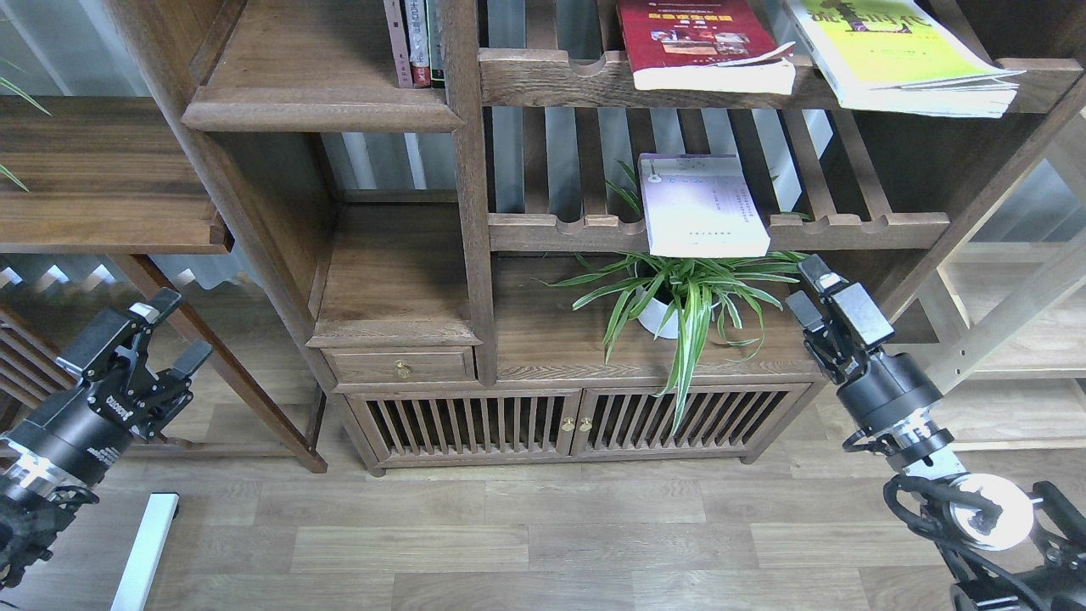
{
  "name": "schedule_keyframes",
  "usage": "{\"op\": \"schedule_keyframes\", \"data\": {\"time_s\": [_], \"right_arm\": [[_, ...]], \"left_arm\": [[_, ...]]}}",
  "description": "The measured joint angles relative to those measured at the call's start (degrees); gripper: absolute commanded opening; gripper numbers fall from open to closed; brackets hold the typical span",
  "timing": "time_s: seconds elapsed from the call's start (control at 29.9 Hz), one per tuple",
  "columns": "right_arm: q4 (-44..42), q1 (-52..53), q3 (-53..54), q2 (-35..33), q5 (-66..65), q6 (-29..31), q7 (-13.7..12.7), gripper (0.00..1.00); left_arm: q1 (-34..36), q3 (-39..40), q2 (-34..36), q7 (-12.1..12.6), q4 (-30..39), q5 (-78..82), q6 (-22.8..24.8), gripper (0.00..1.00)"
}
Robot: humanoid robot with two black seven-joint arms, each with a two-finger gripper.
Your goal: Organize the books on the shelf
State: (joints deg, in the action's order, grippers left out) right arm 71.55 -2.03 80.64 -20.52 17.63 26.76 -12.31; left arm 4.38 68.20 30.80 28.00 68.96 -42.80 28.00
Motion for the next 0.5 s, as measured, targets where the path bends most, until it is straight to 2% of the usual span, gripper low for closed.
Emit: {"op": "schedule_keyframes", "data": {"time_s": [0.5], "right_arm": [[-0.79, -0.06, -0.29, 3.09, 0.39, 1.23, 0.12, 1.0]], "left_arm": [[-0.7, 0.29, 0.27, 0.0, -0.09, -0.01, 0.0, 0.99]]}}
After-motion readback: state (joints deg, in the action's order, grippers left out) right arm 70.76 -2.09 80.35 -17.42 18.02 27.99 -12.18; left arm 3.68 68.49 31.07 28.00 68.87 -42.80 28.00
